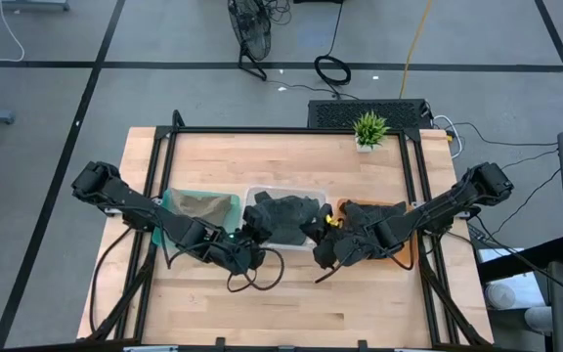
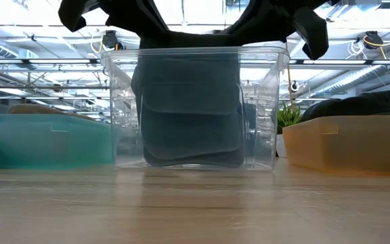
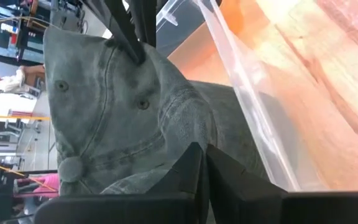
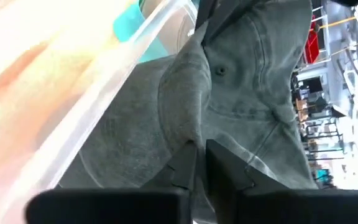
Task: Pick & Place hat
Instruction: Put the gray cap into the transparent bin
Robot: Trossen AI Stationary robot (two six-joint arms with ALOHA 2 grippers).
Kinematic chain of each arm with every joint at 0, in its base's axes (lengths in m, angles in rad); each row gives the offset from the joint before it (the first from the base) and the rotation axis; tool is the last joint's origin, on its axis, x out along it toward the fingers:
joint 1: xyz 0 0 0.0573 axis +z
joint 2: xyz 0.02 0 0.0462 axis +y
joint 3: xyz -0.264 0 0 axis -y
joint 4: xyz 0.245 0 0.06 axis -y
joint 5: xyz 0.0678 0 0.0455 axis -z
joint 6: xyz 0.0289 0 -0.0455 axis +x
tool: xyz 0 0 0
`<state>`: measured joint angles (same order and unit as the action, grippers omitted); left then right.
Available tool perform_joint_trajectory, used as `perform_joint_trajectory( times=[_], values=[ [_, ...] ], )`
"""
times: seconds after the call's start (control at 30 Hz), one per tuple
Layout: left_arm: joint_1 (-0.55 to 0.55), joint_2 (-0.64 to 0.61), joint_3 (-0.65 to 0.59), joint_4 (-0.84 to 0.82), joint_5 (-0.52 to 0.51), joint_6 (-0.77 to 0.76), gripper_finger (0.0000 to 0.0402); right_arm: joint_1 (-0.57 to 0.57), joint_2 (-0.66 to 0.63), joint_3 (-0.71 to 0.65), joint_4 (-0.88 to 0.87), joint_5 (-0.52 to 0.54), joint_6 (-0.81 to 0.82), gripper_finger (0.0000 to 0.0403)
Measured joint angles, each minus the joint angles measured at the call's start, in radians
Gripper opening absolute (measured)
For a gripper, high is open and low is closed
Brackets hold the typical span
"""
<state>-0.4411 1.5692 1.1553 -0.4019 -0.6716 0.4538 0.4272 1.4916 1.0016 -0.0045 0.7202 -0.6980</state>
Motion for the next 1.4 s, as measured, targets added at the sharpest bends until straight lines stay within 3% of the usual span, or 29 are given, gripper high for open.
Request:
perform_joint_trajectory(
  times=[0.23,0.47,0.7,0.83,0.97,1.07,1.4],
  values=[
    [0.0,0.0,0.0,0.003,0.0,-0.025,0.0037,0.013,-0.056,0.0,0.001,-0.047,0.153,0.0059],
    [-0.004,-0.001,0.0,0.008,-0.014,-0.039,0.0091,0.013,-0.139,0.0,0.0,-0.236,0.262,0.0076],
    [-0.043,-0.043,0.03,0.008,-0.104,0.009,0.0121,-0.019,-0.167,0.001,0.058,-0.249,0.415,0.004],
    [-0.024,-0.075,0.047,0.102,-0.192,-0.054,0.0117,-0.056,-0.163,0.001,0.026,-0.253,0.513,0.0008],
    [0.047,-0.067,0.046,0.123,-0.116,-0.174,0.0102,-0.102,-0.163,0.001,0.047,-0.256,0.589,0.0004],
    [0.091,-0.044,0.046,0.092,-0.038,-0.262,0.0091,-0.144,-0.151,0.001,0.046,-0.318,0.642,0.0001],
    [0.11,-0.018,0.045,0.018,0.156,-0.353,0.0051,-0.202,0.029,0.001,0.047,-0.381,0.698,0.0001]
  ],
)
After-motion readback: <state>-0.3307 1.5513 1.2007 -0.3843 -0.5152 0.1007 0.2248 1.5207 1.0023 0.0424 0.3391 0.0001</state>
